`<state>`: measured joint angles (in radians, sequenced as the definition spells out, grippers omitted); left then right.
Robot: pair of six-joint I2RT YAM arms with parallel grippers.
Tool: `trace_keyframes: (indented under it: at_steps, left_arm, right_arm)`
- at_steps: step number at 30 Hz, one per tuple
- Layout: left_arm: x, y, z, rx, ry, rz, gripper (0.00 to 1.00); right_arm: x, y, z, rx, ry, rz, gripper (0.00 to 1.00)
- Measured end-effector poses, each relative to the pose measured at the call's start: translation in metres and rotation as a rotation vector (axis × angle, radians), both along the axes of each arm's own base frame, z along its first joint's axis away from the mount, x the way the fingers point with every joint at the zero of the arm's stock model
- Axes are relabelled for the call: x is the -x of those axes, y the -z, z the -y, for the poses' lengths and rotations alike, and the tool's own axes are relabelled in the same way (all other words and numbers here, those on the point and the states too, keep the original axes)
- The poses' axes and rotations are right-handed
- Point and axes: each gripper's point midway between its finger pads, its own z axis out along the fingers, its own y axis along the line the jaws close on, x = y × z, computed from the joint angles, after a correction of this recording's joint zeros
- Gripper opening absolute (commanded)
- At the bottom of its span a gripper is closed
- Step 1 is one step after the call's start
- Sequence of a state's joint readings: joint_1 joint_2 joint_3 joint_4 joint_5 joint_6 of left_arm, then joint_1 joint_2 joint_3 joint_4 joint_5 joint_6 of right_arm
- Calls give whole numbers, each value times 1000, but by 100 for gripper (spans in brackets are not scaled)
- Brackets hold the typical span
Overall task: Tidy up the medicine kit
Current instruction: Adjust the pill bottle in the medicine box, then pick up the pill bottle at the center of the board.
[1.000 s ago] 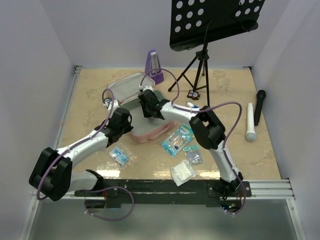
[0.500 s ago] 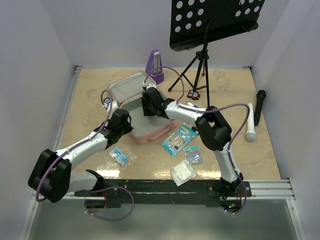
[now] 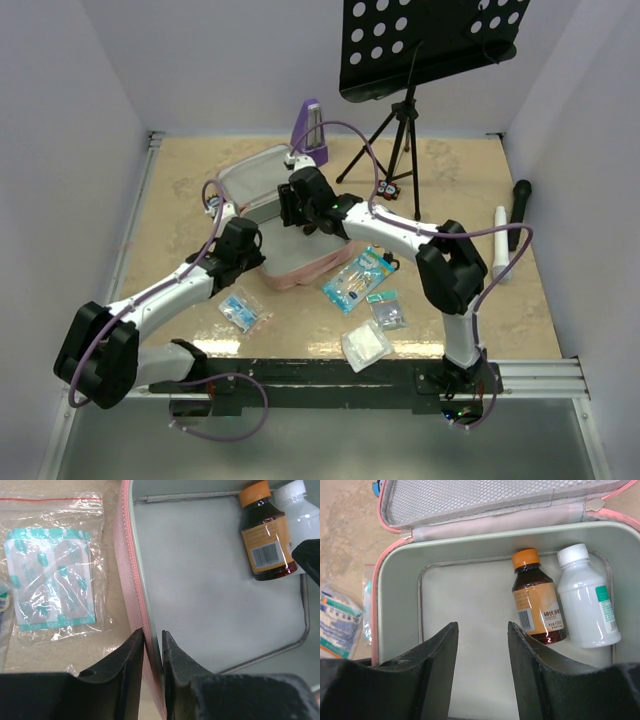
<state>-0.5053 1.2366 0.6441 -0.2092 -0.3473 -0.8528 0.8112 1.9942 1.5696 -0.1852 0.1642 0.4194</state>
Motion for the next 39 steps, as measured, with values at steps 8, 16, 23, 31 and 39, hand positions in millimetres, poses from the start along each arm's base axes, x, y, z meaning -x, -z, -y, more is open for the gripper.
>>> trace_keyframes:
  at_steps: [8, 16, 23, 31, 39]
  left_arm:
    - [1, -26, 6, 22, 30, 30, 52]
    - [-3, -46, 7, 36, 43, 87, 53]
    - [-2, -49, 6, 41, 42, 98, 50]
    - [4, -46, 4, 52, 47, 107, 48]
    - [9, -51, 13, 98, 91, 112, 55]
  right_arm:
    - [20, -18, 16, 16, 5, 31, 52]
    - [28, -73, 60, 16, 109, 140, 54]
    - [23, -76, 129, 53, 300, 184, 58]
    - [0, -8, 225, 189, 544, 83, 91]
    - [-15, 13, 234, 180, 583, 74, 91]
